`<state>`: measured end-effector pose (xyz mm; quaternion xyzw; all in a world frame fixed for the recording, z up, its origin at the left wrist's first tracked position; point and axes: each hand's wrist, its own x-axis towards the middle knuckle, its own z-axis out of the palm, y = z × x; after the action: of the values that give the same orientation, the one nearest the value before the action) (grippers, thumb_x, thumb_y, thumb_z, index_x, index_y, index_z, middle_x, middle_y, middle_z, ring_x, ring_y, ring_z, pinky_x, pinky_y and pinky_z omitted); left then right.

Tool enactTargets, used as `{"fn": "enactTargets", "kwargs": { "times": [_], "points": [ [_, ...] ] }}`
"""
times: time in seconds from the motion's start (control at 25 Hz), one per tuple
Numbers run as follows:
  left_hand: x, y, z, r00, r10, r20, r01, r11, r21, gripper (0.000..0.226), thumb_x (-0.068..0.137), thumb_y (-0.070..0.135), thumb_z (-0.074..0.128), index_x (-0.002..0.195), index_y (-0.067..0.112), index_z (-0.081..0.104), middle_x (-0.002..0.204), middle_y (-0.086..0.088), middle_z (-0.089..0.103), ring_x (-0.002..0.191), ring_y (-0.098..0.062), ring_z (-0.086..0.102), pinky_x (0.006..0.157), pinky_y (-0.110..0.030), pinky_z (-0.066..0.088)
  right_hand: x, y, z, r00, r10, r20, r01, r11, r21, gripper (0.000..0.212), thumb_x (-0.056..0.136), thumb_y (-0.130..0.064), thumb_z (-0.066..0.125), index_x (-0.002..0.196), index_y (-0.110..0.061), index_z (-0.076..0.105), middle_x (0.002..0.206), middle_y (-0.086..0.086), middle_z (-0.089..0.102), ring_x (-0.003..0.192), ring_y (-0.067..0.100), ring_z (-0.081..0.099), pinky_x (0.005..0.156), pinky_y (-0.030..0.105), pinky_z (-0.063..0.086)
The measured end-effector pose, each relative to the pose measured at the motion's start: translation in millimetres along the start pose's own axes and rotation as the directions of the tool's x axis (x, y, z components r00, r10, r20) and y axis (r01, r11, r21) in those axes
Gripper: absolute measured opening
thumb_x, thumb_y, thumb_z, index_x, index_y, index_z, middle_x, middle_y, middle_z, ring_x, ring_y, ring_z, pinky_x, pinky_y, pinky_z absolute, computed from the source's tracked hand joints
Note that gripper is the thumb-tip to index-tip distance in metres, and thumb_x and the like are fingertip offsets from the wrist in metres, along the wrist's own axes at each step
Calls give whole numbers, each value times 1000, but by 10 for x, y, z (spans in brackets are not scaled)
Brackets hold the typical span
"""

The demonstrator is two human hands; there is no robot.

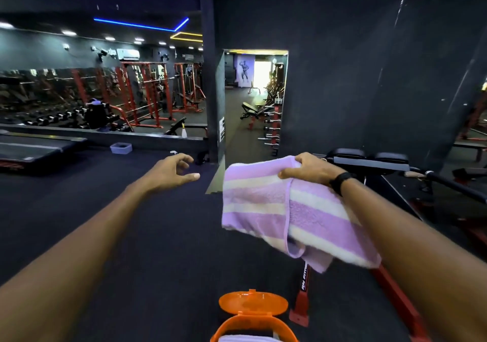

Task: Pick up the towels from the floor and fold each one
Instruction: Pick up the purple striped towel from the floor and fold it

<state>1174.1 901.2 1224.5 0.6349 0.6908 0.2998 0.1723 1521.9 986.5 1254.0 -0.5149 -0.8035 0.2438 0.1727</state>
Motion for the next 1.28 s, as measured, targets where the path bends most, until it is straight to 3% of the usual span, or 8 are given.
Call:
{"fn": "enactTargets", "kwargs": {
  "times": [0.12,0.28,0.56,0.76,0.84,0.96,1.16,1.28],
  "points": [
    [-43,-142,178,998,55,-20,-53,996,71,63,79,40,75,133,20,49,129,-3,55,118,-18,54,95,-28,42,96,190,189,998,60,3,-60,992,-107,59,61,-61,69,90,-11,65,86,1,63,81,21,61,70,32,49],
    [-41,-468,585,996,63,64,-73,982,173,67,79,41,74,136,19,47,133,-7,52,123,-20,50,102,-33,40,60,536,510,981,193,21,-185,960,-211,41,73,-47,73,68,-11,54,73,5,56,70,24,52,57,31,37],
    [133,-942,1386,976,-43,213,-5,976,218,64,81,44,71,135,19,48,132,-8,54,123,-23,50,102,-38,41,189,1454,1047,922,359,144,-295,894,-338,45,70,-54,73,66,-14,51,86,11,62,77,29,57,63,33,42],
    [304,-1231,2087,950,-133,283,68,971,228,63,82,44,69,135,20,47,131,-7,54,122,-22,51,102,-40,43,397,2240,1608,867,426,258,-275,842,-464,53,66,-59,71,95,-16,65,103,10,67,93,30,62,74,34,48],
    [294,-1416,2460,933,-169,318,97,968,232,61,84,43,68,136,19,46,132,-7,53,122,-22,51,102,-41,43,431,2505,2008,849,443,288,-255,821,-511,59,71,-57,69,114,-17,61,120,11,63,107,30,60,84,36,47],
    [209,-1865,3083,877,-239,416,135,955,265,61,85,44,65,138,21,45,133,-7,51,124,-23,49,103,-43,43,444,2860,2816,808,457,372,-201,807,-555,57,78,-53,64,123,-18,56,127,12,60,115,31,58,89,36,46],
    [57,-2794,4370,788,-237,568,97,959,266,65,83,56,58,137,23,45,135,-6,49,127,-24,43,104,-42,39,717,3605,4312,685,305,662,-108,941,-322,46,75,-53,71,105,-19,60,106,2,62,96,24,57,75,31,43],
    [-104,-3429,5522,751,-138,646,-66,957,281,93,69,76,33,147,26,33,150,-8,37,138,-27,31,112,-37,27,896,4271,5345,604,277,747,-165,961,-222,69,79,-52,70,134,-15,49,134,1,53,121,22,50,97,31,41]
  ]
}}
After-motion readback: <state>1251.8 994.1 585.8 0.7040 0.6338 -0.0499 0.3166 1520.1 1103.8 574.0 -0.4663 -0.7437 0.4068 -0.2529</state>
